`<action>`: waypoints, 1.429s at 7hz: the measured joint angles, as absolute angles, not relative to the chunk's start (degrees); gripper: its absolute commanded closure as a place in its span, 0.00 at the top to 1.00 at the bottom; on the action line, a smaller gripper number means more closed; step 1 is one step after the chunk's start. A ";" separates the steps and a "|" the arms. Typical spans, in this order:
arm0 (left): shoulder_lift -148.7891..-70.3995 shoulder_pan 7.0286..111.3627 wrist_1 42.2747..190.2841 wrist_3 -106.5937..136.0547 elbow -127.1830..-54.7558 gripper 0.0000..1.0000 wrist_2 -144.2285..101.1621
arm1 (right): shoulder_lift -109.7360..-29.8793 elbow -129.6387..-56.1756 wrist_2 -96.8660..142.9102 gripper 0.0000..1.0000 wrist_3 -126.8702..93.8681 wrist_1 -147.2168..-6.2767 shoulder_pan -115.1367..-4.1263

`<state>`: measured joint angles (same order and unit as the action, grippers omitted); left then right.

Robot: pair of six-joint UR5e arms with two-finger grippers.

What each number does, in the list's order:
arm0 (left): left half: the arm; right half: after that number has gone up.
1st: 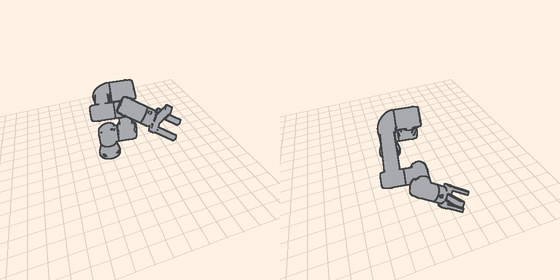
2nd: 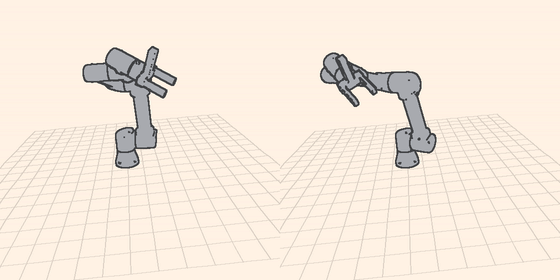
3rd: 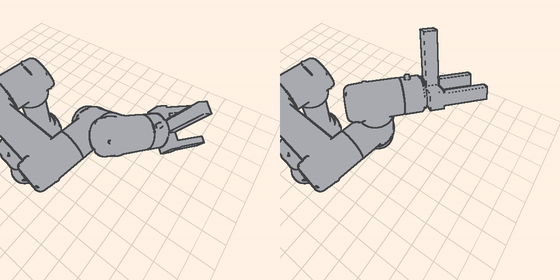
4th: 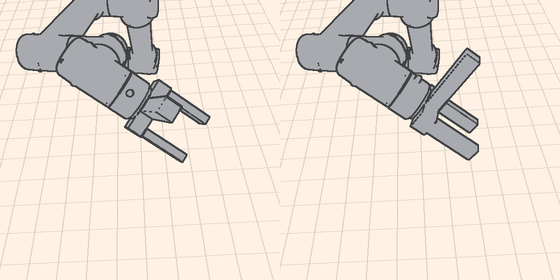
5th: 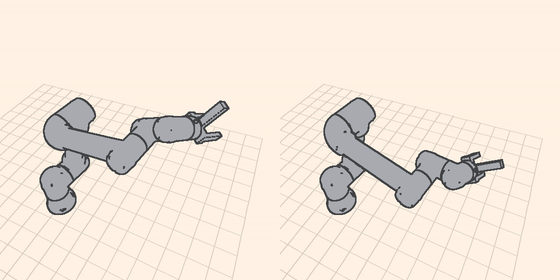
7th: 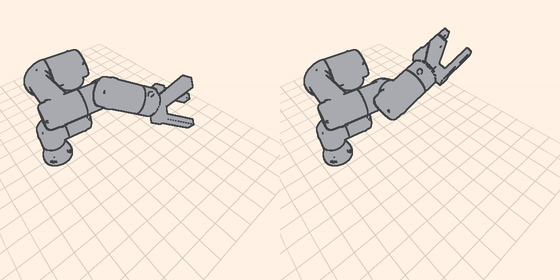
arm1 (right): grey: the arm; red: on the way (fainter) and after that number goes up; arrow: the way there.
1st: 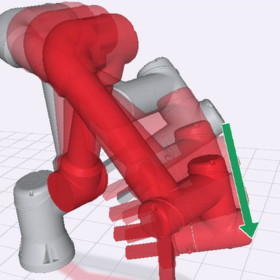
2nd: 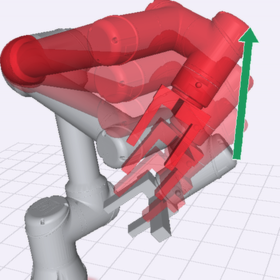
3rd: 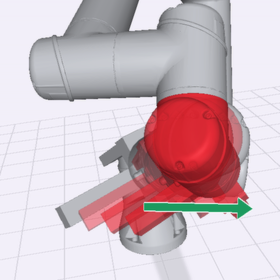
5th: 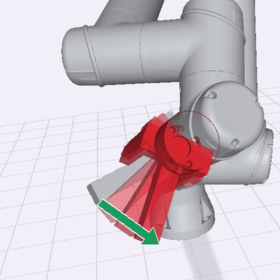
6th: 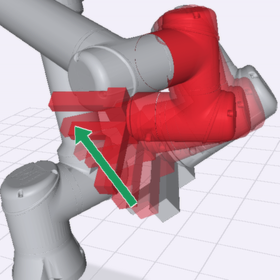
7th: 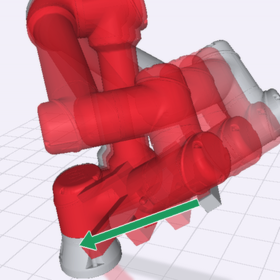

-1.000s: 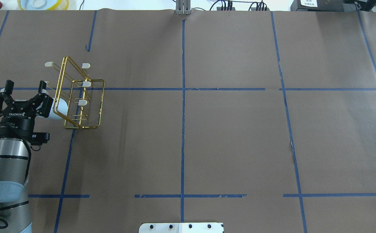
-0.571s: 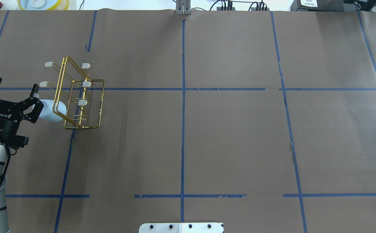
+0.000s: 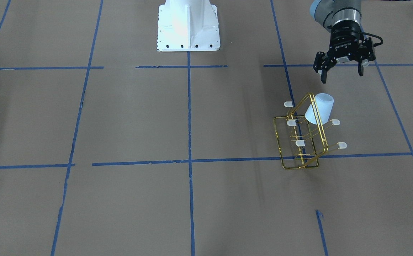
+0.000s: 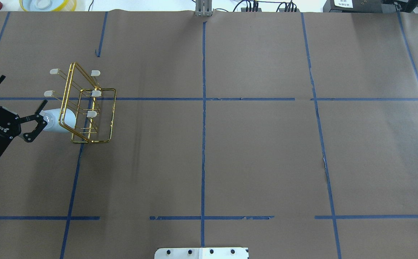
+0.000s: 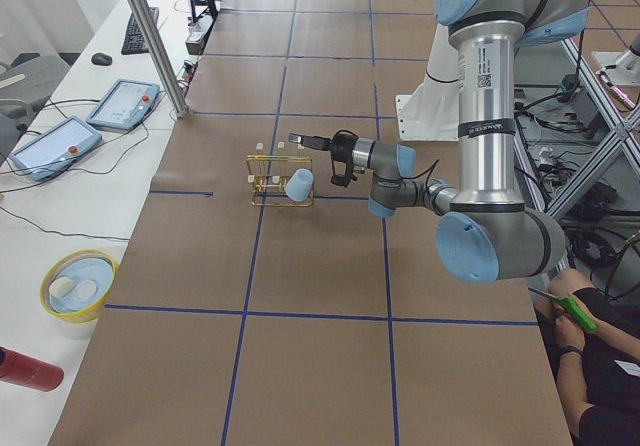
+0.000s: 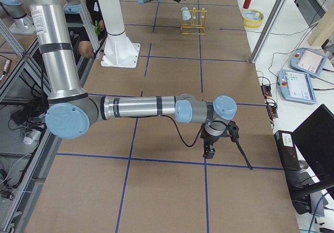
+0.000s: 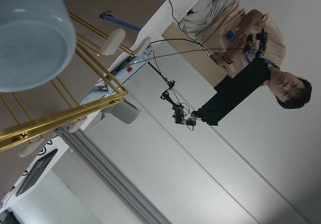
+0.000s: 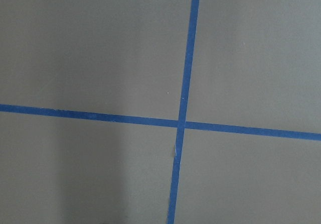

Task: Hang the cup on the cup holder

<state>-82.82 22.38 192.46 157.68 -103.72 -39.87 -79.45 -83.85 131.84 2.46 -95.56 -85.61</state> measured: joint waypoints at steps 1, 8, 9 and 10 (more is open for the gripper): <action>-82.97 25.21 190.32 153.71 -104.86 1.00 -44.28 | -79.45 -83.85 131.84 1.00 2.46 -95.58 -85.59; -86.08 53.60 162.87 128.39 -106.26 1.00 -87.85 | -79.45 -83.85 131.84 1.00 2.46 -95.58 -85.59; -84.50 58.15 160.31 120.41 -105.99 1.00 -94.23 | -79.45 -83.85 131.83 1.00 2.46 -95.59 -85.60; -82.93 63.15 157.68 111.71 -105.80 1.00 -101.12 | -79.45 -83.85 131.84 1.00 2.46 -95.56 -85.60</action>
